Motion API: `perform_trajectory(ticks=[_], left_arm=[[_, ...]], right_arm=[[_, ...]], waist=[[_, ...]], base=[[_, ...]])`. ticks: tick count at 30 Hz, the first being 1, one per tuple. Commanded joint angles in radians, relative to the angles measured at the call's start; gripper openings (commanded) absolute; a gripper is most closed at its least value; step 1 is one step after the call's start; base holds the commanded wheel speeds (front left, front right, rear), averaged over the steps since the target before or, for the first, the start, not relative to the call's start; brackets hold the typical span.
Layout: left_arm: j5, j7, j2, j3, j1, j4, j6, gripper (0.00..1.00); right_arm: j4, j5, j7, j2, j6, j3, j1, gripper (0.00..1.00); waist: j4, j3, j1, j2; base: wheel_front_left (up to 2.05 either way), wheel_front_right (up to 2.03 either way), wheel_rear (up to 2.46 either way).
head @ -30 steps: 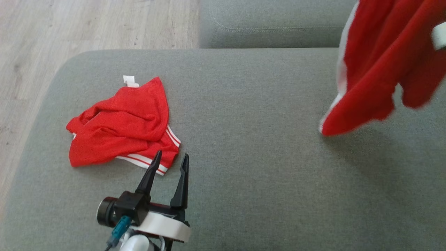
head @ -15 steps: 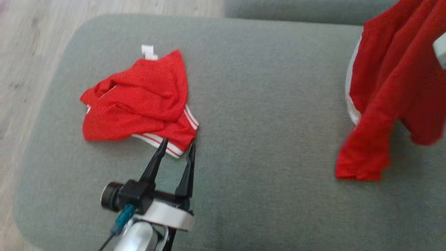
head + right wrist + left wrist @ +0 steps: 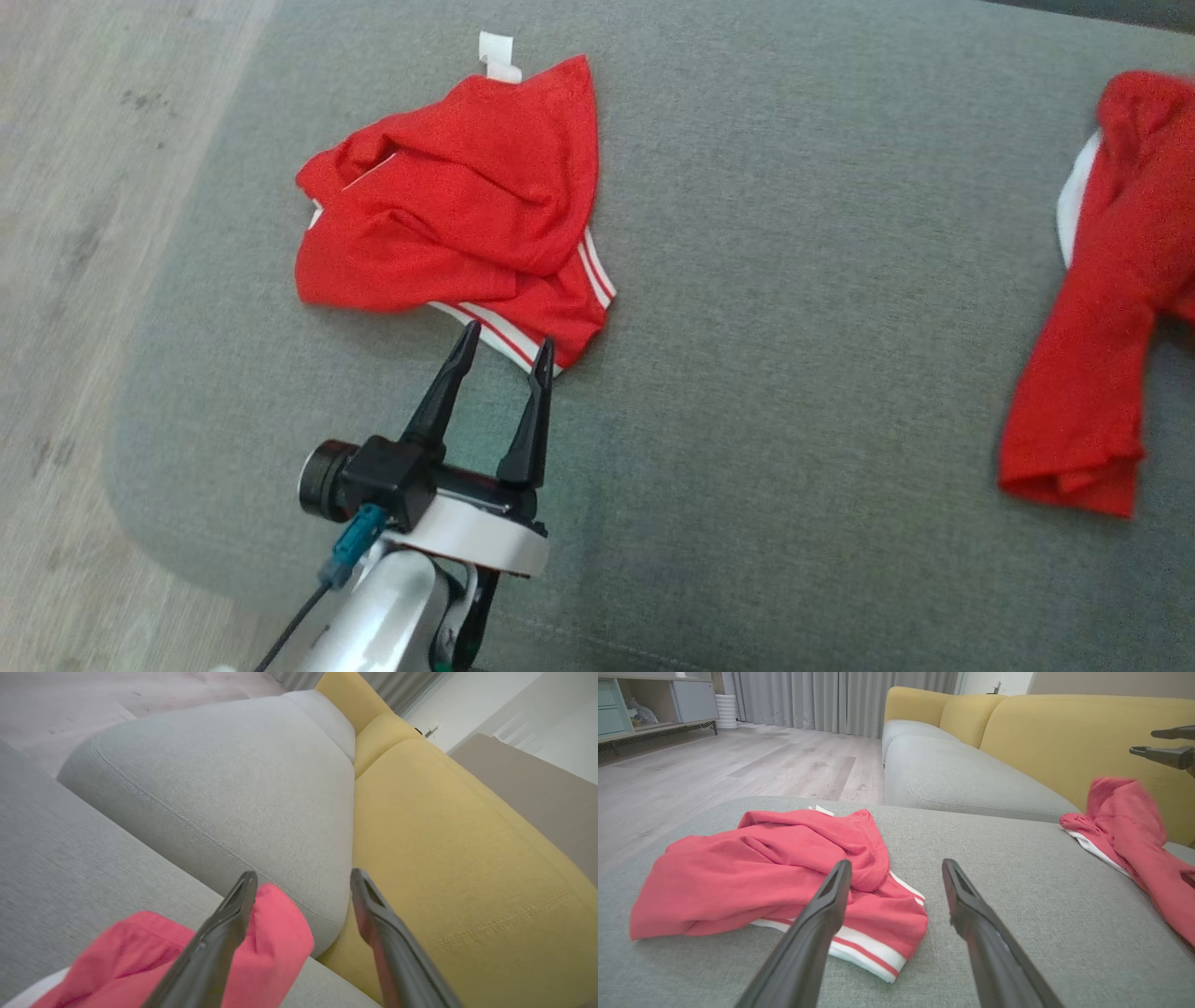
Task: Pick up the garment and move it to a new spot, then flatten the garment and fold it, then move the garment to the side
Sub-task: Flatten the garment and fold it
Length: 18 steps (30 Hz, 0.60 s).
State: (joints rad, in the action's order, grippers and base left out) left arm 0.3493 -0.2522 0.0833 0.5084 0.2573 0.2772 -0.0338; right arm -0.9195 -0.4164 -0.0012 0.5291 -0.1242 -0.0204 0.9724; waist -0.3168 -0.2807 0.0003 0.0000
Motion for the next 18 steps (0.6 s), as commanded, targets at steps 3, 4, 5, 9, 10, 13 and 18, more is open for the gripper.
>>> perform_trajectory(ticks=[3,4,5,9,10,13,18], left_arm=[[-0.022,-0.009,0.006,-0.054,0.009,-0.026,0.008,1.00],[-0.022,-0.009,0.006,-0.054,0.009,-0.026,0.008,1.00],[-0.023,-0.009,0.006,-0.059,0.008,-0.027,0.008,1.00],[-0.029,-0.009,0.008,-0.078,-0.002,-0.030,0.008,1.00],[-0.030,-0.009,0.008,-0.082,-0.007,-0.030,0.008,1.00],[-0.033,-0.009,0.009,-0.090,-0.024,-0.030,0.007,1.00],[-0.035,-0.009,0.008,-0.099,-0.053,-0.031,0.003,1.00]], right_arm=[[0.021,-0.031,-0.063,-0.064,-0.007,0.066,-0.009,1.00],[0.021,-0.031,-0.063,-0.064,-0.007,0.066,-0.009,1.00],[0.023,-0.031,-0.081,-0.088,-0.007,0.086,-0.012,1.00],[0.059,-0.021,-0.172,-0.192,-0.007,0.159,-0.049,1.00],[0.076,-0.013,-0.192,-0.222,-0.007,0.176,-0.066,1.00],[0.138,0.018,-0.230,-0.317,-0.007,0.210,-0.131,1.00],[0.281,0.102,-0.254,-0.446,-0.007,0.237,-0.295,1.00]], waist=[[0.053,0.041,-0.0003,0.0000],[0.053,0.041,-0.0003,0.0000],[0.068,0.051,-0.0003,0.0000],[0.125,0.096,-0.0003,0.0000],[0.140,0.109,-0.0003,0.0000],[0.181,0.141,-0.0003,0.0000],[0.242,0.177,-0.0003,0.0000]], base=[[0.00,0.00,0.00],[0.00,0.00,0.00],[0.00,0.00,0.00],[0.00,0.00,0.00],[0.00,0.00,0.00],[0.00,0.00,0.00],[0.00,0.00,0.00]])
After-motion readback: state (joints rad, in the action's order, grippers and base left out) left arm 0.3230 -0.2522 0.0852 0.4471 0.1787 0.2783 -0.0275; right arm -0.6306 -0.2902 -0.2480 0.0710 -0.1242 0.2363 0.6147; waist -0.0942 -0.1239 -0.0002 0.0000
